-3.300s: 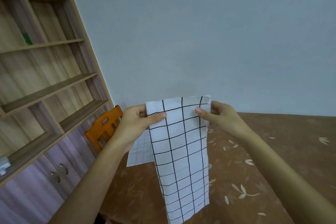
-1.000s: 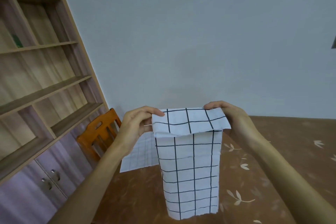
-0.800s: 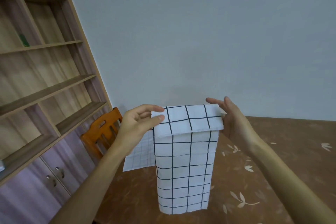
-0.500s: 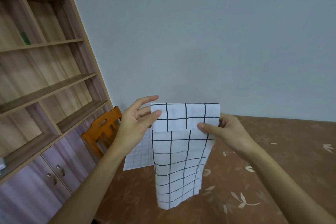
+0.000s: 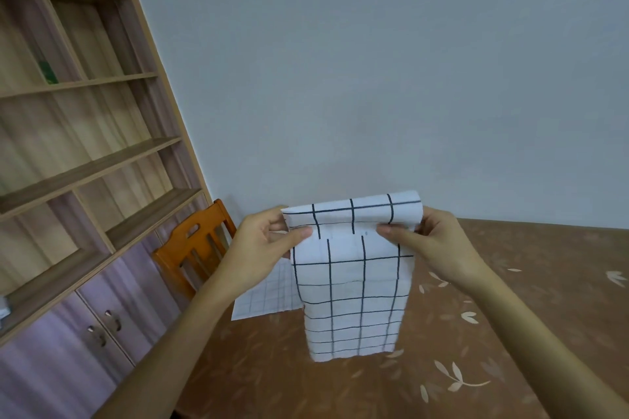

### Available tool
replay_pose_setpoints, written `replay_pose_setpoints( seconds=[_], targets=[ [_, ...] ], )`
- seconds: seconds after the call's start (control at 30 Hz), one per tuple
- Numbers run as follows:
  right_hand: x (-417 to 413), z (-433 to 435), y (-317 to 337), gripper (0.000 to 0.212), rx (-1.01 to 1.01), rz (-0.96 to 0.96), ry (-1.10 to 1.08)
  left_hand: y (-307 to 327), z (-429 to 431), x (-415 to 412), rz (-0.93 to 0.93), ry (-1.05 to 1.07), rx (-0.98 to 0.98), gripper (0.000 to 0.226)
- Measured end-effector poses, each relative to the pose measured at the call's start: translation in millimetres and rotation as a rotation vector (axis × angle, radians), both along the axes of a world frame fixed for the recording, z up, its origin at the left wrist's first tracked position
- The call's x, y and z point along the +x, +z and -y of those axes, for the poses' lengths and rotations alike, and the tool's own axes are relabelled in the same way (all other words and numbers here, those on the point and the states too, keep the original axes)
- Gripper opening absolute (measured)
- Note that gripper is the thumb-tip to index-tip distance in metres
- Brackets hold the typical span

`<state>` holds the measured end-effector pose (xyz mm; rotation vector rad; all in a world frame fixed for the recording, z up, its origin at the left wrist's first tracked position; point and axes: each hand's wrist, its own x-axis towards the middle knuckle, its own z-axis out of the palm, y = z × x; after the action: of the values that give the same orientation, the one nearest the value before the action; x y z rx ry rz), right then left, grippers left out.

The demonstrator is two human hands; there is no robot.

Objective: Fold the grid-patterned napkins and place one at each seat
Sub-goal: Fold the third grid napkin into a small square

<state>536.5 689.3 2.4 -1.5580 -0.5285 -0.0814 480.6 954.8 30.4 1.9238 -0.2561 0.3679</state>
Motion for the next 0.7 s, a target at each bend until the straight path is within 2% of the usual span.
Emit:
replay_pose_setpoints(
  seconds=[0.17,0.33,0.47,0.57,0.6,0.7],
  targets=[
    [0,7,3,0.034,-0.131,0.1,0.019,5,-8,-1,0.069,-0.011,-0.019,0.027],
    [2,9,3,0.035,-0.049,0.027,0.048,5,-14,-4,0.027,-0.043,-0.079,0.032],
    [3,11,1,0.039,-0.095,0.008,0.027,8,-17,-7,-0.017,-0.059,-0.166,0.036],
    [2,9,2,0.051,-0.05,-0.075,0.057,8,-15,-8,-0.012,-0.037,-0.206,0.02],
    [1,7,5,0.049,0.011,-0.122,0.094,8,-14,-8,-0.002,-0.01,-0.199,0.012],
    [-2,4,6,0.028,0.041,-0.149,0.104,4,-12,-7,0.033,0.059,-0.197,0.019]
  ],
)
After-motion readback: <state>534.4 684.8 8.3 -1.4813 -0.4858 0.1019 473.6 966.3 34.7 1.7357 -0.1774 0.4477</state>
